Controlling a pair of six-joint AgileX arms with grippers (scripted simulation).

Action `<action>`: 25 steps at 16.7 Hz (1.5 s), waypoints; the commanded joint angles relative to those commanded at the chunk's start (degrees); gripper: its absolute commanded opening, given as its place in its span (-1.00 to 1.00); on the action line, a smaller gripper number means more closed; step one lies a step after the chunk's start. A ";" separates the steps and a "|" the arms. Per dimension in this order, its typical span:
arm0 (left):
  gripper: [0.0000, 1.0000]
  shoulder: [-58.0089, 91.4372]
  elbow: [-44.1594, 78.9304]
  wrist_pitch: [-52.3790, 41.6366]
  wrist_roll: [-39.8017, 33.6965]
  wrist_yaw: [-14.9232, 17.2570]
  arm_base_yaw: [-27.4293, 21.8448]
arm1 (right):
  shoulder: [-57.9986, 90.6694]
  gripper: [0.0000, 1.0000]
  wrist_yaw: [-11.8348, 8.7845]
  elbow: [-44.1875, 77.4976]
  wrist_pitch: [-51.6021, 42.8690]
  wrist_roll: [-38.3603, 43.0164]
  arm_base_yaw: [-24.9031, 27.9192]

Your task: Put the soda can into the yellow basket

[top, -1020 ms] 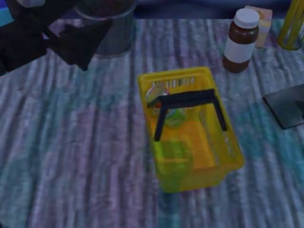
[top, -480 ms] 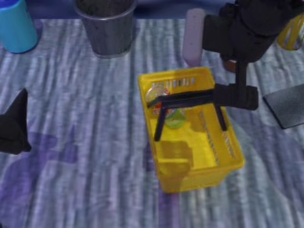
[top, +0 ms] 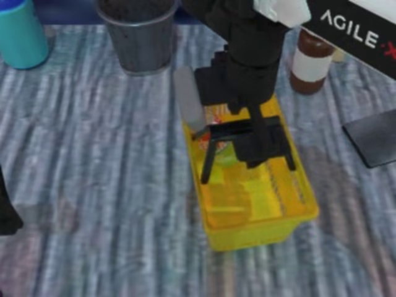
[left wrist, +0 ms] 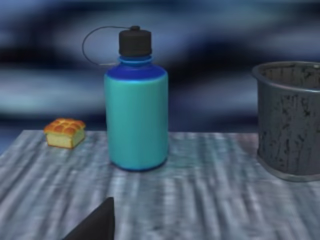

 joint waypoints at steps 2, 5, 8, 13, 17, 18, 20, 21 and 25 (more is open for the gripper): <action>1.00 -0.36 -0.20 -0.11 0.08 -0.24 0.03 | 0.32 1.00 0.00 0.31 -0.23 -0.16 0.11; 1.00 -0.36 -0.20 -0.11 0.08 -0.24 0.03 | 0.44 1.00 0.00 0.34 -0.22 -0.17 -0.10; 1.00 -0.36 -0.20 -0.11 0.08 -0.24 0.03 | 0.02 1.00 -0.01 -1.94 1.76 -0.21 0.05; 1.00 -0.36 -0.20 -0.11 0.08 -0.24 0.03 | -0.53 1.00 -0.01 -5.64 4.87 -0.13 0.15; 1.00 -0.36 -0.20 -0.11 0.08 -0.24 0.03 | -0.53 0.70 -0.01 -5.64 4.87 -0.13 0.15; 1.00 -0.36 -0.20 -0.11 0.08 -0.24 0.03 | -0.53 0.55 -0.01 -5.64 4.87 -0.13 0.15; 1.00 -0.36 -0.20 -0.11 0.08 -0.24 0.03 | -0.53 0.25 -0.01 -5.64 4.87 -0.13 0.15; 1.00 -0.36 -0.20 -0.11 0.08 -0.24 0.03 | -0.53 0.10 -0.01 -5.64 4.87 -0.13 0.15; 1.00 -0.36 -0.20 -0.11 0.08 -0.24 0.03 | -0.53 -0.51 -0.01 -5.64 4.87 -0.13 0.15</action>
